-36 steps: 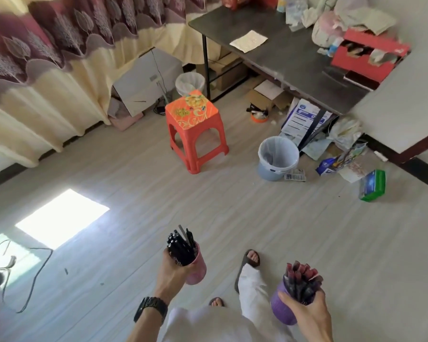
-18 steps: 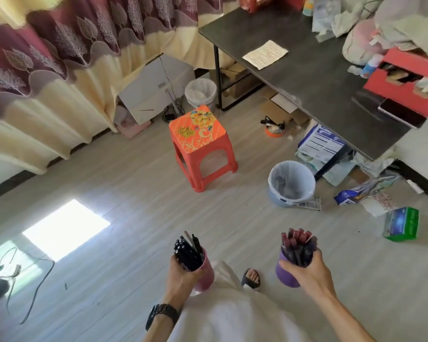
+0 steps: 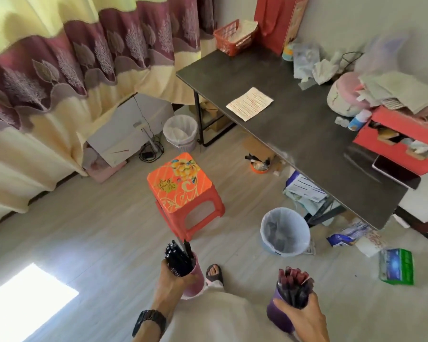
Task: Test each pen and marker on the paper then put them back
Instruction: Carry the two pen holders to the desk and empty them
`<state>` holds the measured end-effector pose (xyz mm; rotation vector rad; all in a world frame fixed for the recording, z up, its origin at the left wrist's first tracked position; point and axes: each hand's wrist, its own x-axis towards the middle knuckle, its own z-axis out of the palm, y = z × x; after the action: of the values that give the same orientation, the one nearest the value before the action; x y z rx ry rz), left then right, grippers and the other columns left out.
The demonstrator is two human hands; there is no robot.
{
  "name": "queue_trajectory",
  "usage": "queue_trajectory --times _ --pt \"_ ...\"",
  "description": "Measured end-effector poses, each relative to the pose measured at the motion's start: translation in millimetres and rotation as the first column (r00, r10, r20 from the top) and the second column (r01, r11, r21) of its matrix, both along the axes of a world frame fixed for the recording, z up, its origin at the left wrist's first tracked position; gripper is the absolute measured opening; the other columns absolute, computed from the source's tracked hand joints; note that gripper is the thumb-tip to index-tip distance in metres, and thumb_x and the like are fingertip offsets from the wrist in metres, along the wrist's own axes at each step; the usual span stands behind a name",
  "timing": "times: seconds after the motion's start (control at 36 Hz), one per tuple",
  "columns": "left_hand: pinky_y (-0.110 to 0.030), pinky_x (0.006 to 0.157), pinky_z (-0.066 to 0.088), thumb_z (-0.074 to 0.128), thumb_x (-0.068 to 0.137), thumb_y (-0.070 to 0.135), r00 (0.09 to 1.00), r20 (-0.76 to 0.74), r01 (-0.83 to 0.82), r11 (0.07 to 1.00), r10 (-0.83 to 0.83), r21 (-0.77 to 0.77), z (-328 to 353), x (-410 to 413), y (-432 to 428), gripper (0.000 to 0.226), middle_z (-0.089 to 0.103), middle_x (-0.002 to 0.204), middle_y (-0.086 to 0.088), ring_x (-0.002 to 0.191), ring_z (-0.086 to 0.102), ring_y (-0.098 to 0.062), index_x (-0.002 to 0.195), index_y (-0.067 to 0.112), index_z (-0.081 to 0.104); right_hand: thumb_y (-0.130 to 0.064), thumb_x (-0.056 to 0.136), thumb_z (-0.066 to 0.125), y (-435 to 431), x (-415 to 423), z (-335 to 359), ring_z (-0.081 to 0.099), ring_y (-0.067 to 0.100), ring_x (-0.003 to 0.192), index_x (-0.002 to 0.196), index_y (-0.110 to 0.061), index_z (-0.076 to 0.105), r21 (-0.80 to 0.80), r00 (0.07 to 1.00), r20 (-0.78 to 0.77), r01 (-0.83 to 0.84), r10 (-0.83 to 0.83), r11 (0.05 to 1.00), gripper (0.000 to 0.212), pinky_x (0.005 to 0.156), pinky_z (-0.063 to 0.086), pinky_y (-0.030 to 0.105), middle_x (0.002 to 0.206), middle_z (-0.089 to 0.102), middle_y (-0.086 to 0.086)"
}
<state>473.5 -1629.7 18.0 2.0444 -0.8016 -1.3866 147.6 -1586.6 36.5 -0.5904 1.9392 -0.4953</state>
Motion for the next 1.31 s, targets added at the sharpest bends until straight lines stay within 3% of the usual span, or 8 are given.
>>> queue_trajectory --times 0.19,0.39,0.58,0.72,0.86,1.0,1.11,1.31 --pt "-0.015 0.062 0.051 0.088 0.071 0.013 0.988 0.076 0.143 0.984 -0.135 -0.102 15.8 19.0 -120.2 0.055 0.072 0.094 0.017 0.088 0.068 0.001 0.109 0.036 0.057 -0.046 0.042 0.095 -77.1 9.5 1.9 0.064 0.024 0.099 0.126 -0.025 0.056 -0.039 0.983 -0.056 0.173 -0.175 0.984 0.095 0.088 0.048 0.036 0.112 0.07 0.005" --pt "-0.022 0.067 0.053 0.084 0.054 0.022 0.984 0.039 0.177 0.98 -0.174 -0.096 10.8 10.6 -190.6 0.06 0.074 0.099 0.016 0.088 0.069 0.0 0.108 0.036 0.063 -0.033 0.055 0.098 -150.2 2.1 -8.5 0.062 0.023 0.093 0.126 -0.025 0.056 -0.034 0.976 -0.052 0.208 -0.209 0.978 0.083 0.079 0.043 0.032 0.112 0.07 0.005" --pt "-0.03 0.074 0.056 0.086 0.044 0.039 0.982 0.043 0.185 0.983 -0.184 -0.014 -1.1 -16.3 -248.5 0.078 0.075 0.102 0.013 0.094 0.07 -0.006 0.118 0.035 0.061 -0.059 0.032 0.087 -228.8 -17.7 -17.0 0.061 0.024 0.099 0.138 -0.026 0.05 -0.037 0.976 -0.017 0.214 -0.215 0.976 0.117 0.086 0.046 0.033 0.121 0.068 0.005" --pt "-0.023 0.064 0.048 0.086 0.038 0.038 0.987 0.083 0.139 0.99 -0.136 -0.029 5.2 -42.6 -306.7 0.065 0.07 0.091 0.033 0.081 0.067 0.008 0.098 0.042 0.059 -0.037 0.056 0.096 -300.3 -35.8 -11.3 0.059 0.029 0.12 0.147 -0.024 0.043 -0.08 0.992 -0.036 0.121 -0.124 0.989 0.107 0.097 0.046 0.036 0.131 0.062 0.001" --pt "-0.027 0.069 0.05 0.094 0.06 0.017 0.984 0.11 0.145 0.989 -0.142 -0.02 20.1 -70.1 -373.2 0.074 0.07 0.102 0.012 0.092 0.067 -0.012 0.119 0.029 0.053 -0.041 0.057 0.095 -370.8 -57.0 11.6 0.057 0.01 0.094 0.128 -0.031 0.052 -0.143 1.0 -0.008 0.029 -0.031 0.989 0.084 0.078 0.043 0.027 0.114 0.064 -0.009" --pt "-0.041 0.079 0.058 0.092 0.054 0.029 0.981 0.124 0.159 0.984 -0.148 -0.081 48.6 -97.6 -434.2 0.082 0.072 0.107 -0.003 0.093 0.07 -0.022 0.126 0.018 0.054 -0.045 0.057 0.092 -422.8 -77.4 24.4 0.061 0.011 0.094 0.138 -0.03 0.046 -0.163 0.999 0.004 0.035 -0.035 0.986 0.094 0.077 0.047 0.025 0.108 0.063 -0.016" --pt "-0.038 0.081 0.054 0.091 0.065 0.007 0.976 0.09 0.21 0.966 -0.198 -0.148 72.4 -123.3 -478.3 0.076 0.069 0.112 0.0 0.099 0.068 -0.018 0.129 0.022 0.052 -0.056 0.047 0.087 -451.0 -88.4 29.3 0.064 0.011 0.1 0.139 -0.032 0.045 -0.192 0.993 0.055 0.111 -0.102 0.975 0.103 0.089 0.052 0.032 0.117 0.067 -0.012" --pt "-0.025 0.076 0.053 0.088 0.044 0.041 0.906 0.047 0.422 0.888 -0.421 -0.181 98.9 -171.7 -543.0 0.081 0.071 0.108 0.015 0.095 0.069 0.0 0.117 0.043 0.053 -0.063 0.043 0.085 -469.6 -91.4 32.2 0.062 -0.004 0.092 0.13 -0.044 0.045 -0.216 0.961 0.096 0.275 -0.26 0.937 0.098 0.076 0.048 0.02 0.1 0.063 -0.028"
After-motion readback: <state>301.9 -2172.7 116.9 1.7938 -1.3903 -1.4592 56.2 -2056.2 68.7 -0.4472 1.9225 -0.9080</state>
